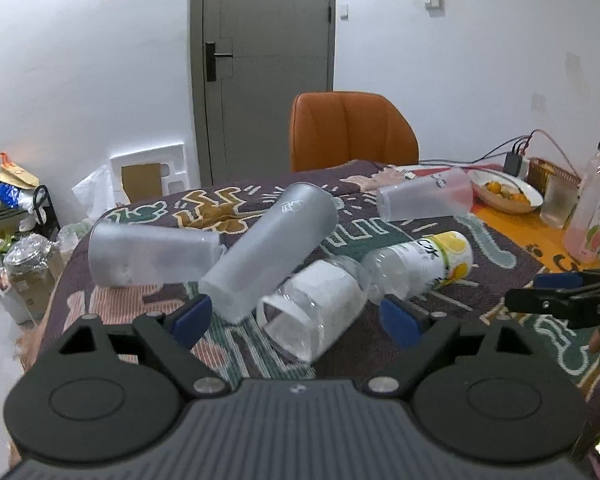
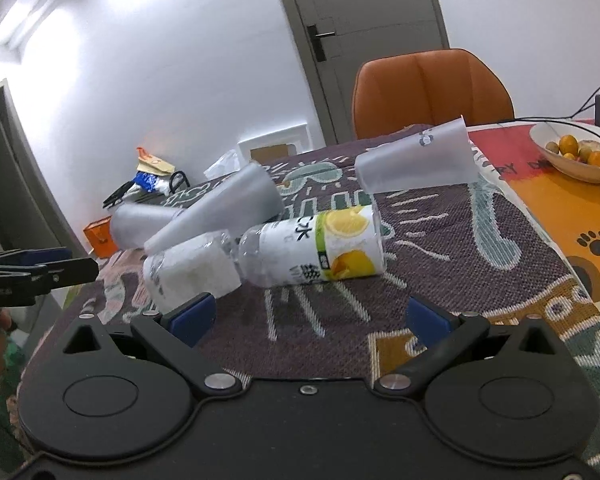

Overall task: Flip cup upright
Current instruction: 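Move the left tool down onto the frosted cup lying on its side, then close the left gripper on the frosted cup and lift it, then carry the frosted cup toward the right tool while the right tool approaches it, then grasp the frosted cup with the right gripper while the left gripper releases it, then rotate the frosted cup upright with the right gripper and lower it, then set the cup on the blanket and open the right gripper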

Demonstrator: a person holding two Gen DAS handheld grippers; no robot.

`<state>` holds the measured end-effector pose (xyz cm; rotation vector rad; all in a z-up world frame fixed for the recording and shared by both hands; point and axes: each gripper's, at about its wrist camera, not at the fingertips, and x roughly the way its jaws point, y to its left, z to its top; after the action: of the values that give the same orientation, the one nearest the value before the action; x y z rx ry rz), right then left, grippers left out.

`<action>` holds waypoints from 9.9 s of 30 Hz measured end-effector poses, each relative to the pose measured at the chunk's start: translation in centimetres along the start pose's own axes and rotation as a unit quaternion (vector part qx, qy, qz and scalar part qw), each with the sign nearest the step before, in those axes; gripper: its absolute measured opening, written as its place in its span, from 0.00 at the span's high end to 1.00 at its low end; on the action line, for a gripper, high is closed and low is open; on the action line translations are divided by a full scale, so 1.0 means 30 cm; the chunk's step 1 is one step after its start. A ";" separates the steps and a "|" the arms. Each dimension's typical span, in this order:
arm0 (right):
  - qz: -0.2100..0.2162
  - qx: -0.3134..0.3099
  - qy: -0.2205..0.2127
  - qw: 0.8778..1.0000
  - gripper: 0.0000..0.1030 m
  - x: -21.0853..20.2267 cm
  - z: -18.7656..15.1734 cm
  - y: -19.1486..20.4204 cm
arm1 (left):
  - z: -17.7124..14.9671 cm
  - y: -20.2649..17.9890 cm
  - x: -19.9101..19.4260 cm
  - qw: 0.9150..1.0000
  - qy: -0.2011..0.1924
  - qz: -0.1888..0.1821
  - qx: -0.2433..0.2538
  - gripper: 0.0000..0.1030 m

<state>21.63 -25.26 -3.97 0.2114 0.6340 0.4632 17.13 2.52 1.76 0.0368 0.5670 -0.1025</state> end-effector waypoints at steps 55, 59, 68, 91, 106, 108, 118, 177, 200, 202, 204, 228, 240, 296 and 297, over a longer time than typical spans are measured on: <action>-0.016 0.114 0.029 0.993 0.00 0.220 0.097 -0.155 | 0.298 -0.017 0.760 0.949 0.238 -0.046 0.203 0.33; -0.013 0.120 0.025 0.992 0.00 0.198 0.091 -0.154 | 0.321 -0.035 0.702 0.950 0.216 -0.027 0.222 0.34; -0.003 0.119 0.002 0.993 0.00 0.107 0.077 -0.132 | 0.357 -0.071 0.540 0.954 0.181 -0.015 0.238 0.34; 0.034 0.117 -0.026 0.992 0.00 -0.107 -0.030 -0.101 | 0.299 -0.160 0.084 0.955 0.146 0.027 0.255 0.34; 0.048 0.046 -0.008 0.998 0.00 -0.216 -0.129 -0.042 | 0.141 -0.254 -0.152 0.949 0.173 0.023 0.261 0.34; 0.050 0.045 -0.009 0.998 0.00 -0.228 -0.140 -0.044 | 0.126 -0.273 -0.171 0.949 0.179 0.018 0.259 0.34; 0.037 0.058 0.002 0.998 0.00 -0.242 -0.187 -0.087 | 0.014 -0.353 -0.096 0.936 0.229 -0.037 0.264 0.34; 0.072 0.303 0.098 0.945 0.00 0.099 -0.152 0.004 | -0.195 0.134 -0.090 0.980 -0.013 -0.062 -0.187 0.18; 0.068 0.259 0.069 0.961 0.28 0.076 -0.092 0.050 | -0.336 0.189 -0.115 0.968 -0.004 -0.039 -0.249 0.17; 0.066 0.234 0.048 0.969 0.29 0.046 -0.076 0.067 | -0.333 0.184 -0.124 0.968 -0.007 -0.038 -0.246 0.17; 0.063 0.208 0.028 0.976 0.29 0.014 -0.060 0.083 | -0.330 0.177 -0.132 0.969 -0.010 -0.038 -0.244 0.17; -0.050 -0.141 -0.130 0.980 0.28 -0.105 -0.027 0.404 | -0.399 0.224 -0.210 0.957 -0.028 -0.018 -0.287 0.17; -0.023 -0.145 -0.088 0.985 0.15 -0.120 -0.050 0.432 | -0.417 0.243 -0.254 0.956 -0.030 -0.006 -0.292 0.17; 0.020 -0.103 -0.058 0.993 0.00 -0.504 -0.187 0.196 | -0.366 -0.196 -0.511 0.996 -0.014 0.045 -0.069 0.00; 0.020 -0.103 -0.057 0.993 0.00 -0.504 -0.187 0.195 | -0.367 -0.196 -0.510 0.996 -0.014 0.045 -0.069 0.00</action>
<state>5.44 -27.06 1.39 0.0545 0.4671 0.5473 -2.20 -1.30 0.67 -0.0735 0.5434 0.0245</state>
